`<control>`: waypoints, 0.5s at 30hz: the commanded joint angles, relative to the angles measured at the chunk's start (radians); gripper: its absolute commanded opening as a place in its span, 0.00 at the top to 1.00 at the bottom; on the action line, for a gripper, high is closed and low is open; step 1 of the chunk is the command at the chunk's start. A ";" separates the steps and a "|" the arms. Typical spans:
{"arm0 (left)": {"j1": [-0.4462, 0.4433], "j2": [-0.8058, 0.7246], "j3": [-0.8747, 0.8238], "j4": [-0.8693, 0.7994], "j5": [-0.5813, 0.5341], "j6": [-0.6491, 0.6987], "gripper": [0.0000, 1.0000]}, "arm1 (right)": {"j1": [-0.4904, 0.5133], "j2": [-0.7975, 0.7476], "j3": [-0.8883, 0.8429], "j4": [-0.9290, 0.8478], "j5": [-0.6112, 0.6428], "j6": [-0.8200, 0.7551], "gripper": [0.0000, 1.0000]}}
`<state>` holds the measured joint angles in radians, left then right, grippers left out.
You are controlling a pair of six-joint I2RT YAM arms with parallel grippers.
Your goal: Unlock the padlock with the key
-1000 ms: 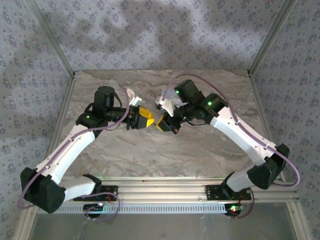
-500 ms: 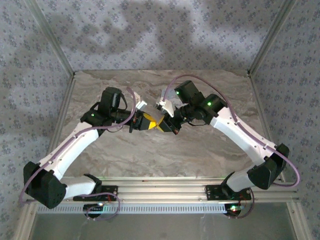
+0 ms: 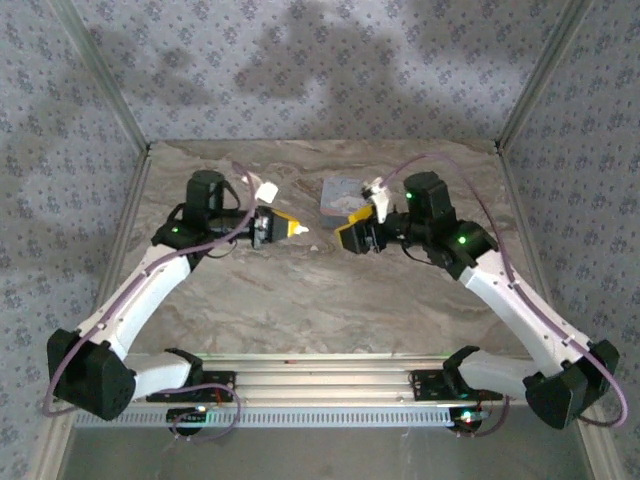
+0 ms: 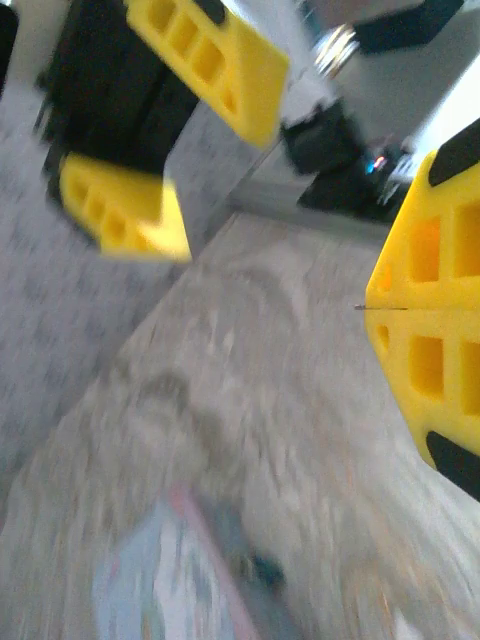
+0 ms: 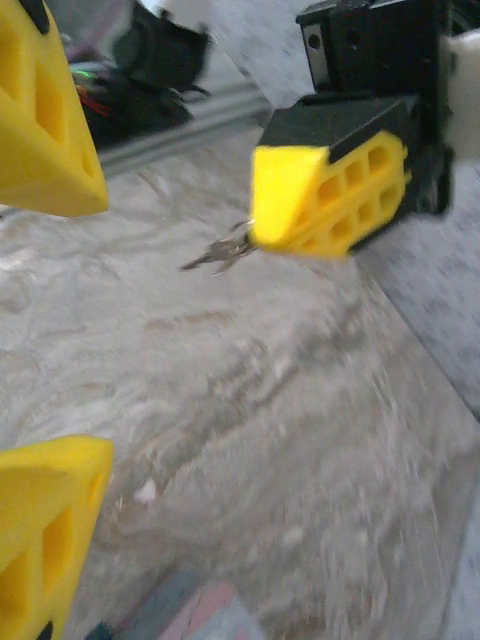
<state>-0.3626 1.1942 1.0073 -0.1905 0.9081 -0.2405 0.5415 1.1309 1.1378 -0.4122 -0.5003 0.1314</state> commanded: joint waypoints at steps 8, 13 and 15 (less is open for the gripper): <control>0.236 -0.041 -0.221 0.666 -0.122 -0.667 1.00 | -0.033 0.049 -0.107 0.324 0.134 0.562 0.40; 0.162 -0.003 -0.240 0.838 -0.170 -0.784 1.00 | 0.027 0.174 -0.045 0.385 0.132 0.677 0.41; 0.116 0.017 -0.230 0.874 -0.171 -0.793 1.00 | 0.037 0.225 -0.021 0.426 0.109 0.723 0.42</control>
<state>-0.2012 1.1900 0.7673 0.5121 0.7540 -0.9417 0.5644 1.3128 1.0649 -0.0822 -0.3809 0.7280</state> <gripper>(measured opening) 0.048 0.585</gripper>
